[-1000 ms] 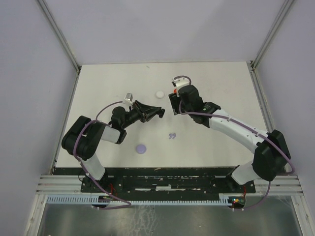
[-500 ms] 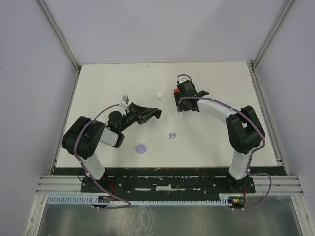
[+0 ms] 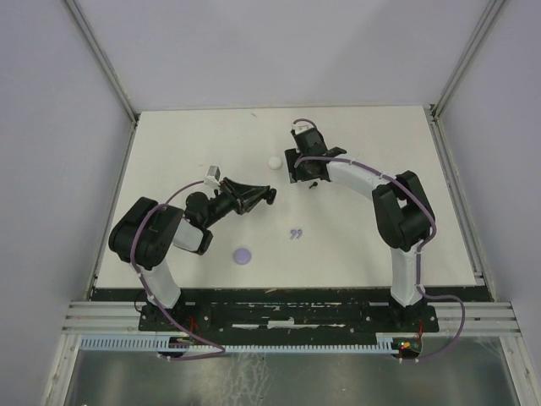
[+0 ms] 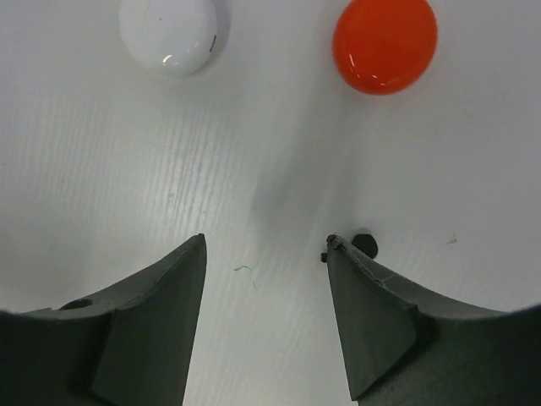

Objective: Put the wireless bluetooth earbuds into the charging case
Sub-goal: Pick up the earbud from the center of the board.

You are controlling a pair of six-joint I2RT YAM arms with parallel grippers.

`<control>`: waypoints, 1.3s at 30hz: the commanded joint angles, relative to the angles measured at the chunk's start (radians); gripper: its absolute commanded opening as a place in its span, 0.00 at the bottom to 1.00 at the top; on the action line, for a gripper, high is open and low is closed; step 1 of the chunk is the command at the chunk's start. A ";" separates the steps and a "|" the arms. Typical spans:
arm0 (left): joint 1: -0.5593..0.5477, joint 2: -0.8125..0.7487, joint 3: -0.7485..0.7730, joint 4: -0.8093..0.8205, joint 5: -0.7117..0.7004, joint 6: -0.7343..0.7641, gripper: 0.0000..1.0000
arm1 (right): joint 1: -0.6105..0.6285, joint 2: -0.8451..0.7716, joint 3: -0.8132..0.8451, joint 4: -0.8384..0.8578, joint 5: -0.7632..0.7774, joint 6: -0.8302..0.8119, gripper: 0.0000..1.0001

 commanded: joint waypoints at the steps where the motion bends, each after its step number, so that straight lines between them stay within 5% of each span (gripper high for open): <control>1: 0.011 -0.003 -0.006 0.072 0.011 -0.023 0.03 | 0.007 0.057 0.088 0.019 -0.073 0.037 0.67; 39: 0.014 0.009 -0.004 0.076 0.021 -0.019 0.03 | -0.003 0.131 0.079 -0.012 -0.038 0.052 0.67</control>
